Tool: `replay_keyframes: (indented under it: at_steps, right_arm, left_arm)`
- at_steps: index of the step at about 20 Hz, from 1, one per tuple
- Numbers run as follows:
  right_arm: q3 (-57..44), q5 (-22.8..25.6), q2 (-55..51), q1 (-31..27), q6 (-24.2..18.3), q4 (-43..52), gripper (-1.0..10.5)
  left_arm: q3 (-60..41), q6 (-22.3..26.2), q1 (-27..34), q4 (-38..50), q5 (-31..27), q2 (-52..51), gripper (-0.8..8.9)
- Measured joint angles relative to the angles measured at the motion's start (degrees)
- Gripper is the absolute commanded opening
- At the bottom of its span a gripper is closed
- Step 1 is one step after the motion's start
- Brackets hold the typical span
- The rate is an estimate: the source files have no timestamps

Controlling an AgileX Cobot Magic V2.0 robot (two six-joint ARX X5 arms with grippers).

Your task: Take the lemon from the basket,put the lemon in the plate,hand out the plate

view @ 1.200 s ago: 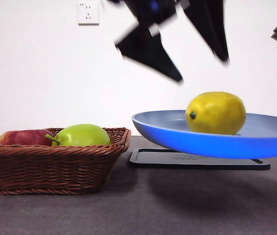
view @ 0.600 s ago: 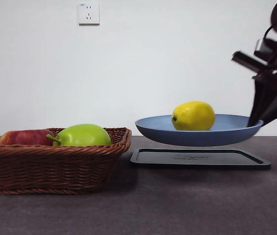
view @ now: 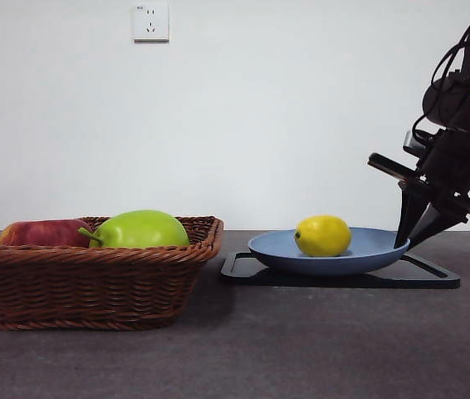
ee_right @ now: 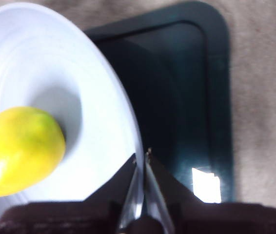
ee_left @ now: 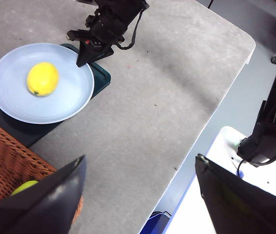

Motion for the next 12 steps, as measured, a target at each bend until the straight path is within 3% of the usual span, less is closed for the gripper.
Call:
replay_keyframes:
  at_steps: [3,7,12]
  right_arm:
    - [0.02,0.0,0.55,-0.46,-0.07,-0.04,0.2]
    - [0.13,-0.44,0.55,-0.52,-1.2,0.04,2.0]
    - [0.13,-0.44,0.31,-0.59,-1.53,0.28,2.2]
  left_arm:
    - [0.0,0.0,0.0,-0.02,0.0,0.0,3.89]
    - [0.0,0.0,0.0,0.0,0.0,0.0,3.89]
    - [0.0,0.22,0.0,-0.17,-3.02,0.0,3.89]
